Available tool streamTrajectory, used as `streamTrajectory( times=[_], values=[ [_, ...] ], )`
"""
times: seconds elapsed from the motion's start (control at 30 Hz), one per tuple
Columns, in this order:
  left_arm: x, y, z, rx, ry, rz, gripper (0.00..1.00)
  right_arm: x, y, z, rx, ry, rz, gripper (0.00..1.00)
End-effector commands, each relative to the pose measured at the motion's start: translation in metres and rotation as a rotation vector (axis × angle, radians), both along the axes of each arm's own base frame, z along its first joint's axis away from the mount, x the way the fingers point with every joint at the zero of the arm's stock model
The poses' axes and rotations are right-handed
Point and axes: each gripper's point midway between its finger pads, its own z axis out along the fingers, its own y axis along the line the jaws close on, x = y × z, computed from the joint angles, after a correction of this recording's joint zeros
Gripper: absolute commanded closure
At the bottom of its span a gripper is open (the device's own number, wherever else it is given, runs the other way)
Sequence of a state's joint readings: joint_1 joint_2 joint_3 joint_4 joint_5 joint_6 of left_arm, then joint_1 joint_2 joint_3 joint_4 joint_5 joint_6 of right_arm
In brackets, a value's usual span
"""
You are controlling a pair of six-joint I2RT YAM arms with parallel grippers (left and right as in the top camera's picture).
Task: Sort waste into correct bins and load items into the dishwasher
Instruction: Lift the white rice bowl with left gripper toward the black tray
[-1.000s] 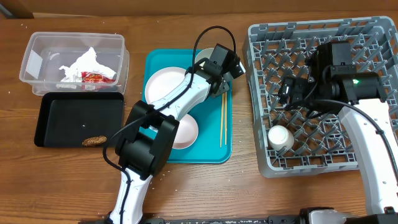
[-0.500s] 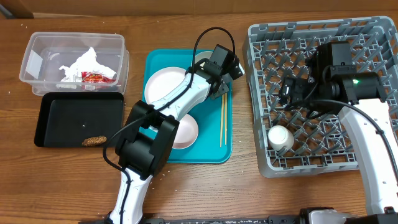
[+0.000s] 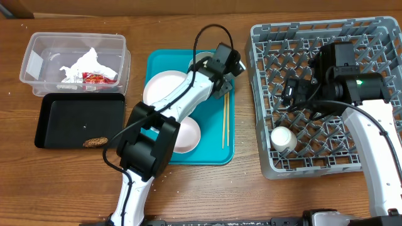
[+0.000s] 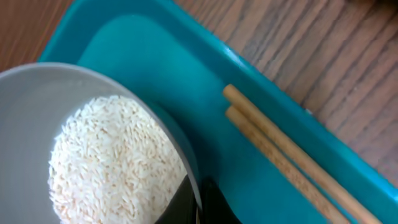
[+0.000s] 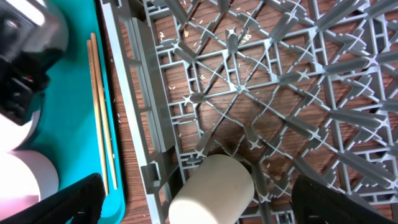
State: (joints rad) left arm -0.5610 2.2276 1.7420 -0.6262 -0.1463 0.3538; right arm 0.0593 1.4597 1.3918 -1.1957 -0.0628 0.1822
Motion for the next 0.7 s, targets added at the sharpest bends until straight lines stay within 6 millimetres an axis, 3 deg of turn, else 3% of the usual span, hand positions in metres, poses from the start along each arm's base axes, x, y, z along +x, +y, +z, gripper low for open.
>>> streamTrajectory(
  times=[0.0, 0.17, 0.3, 0.53, 0.67],
  values=[
    [0.019, 0.004, 0.067, -0.125, -0.067, 0.233, 0.96, -0.001, -0.003, 0.010, -0.010, -0.035, 0.000, 0.02],
    [0.002, 0.024, 0.135, -0.227, -0.007, 0.396, 0.96, -0.001, -0.003, 0.010, -0.010, -0.035, 0.000, 0.02],
    [-0.024, 0.043, 0.170, -0.262, 0.069, 0.434, 0.96, -0.001, -0.003, 0.010, -0.010, -0.035, -0.001, 0.02],
    [-0.068, 0.124, 0.199, -0.280, 0.207, 0.682, 0.96, -0.001, -0.003, 0.010, -0.010, -0.033, -0.001, 0.02],
    [-0.087, 0.167, 0.199, -0.279, 0.295, 0.748, 0.96, -0.002, -0.003, 0.009, -0.010, -0.029, -0.001, 0.02]
  ],
)
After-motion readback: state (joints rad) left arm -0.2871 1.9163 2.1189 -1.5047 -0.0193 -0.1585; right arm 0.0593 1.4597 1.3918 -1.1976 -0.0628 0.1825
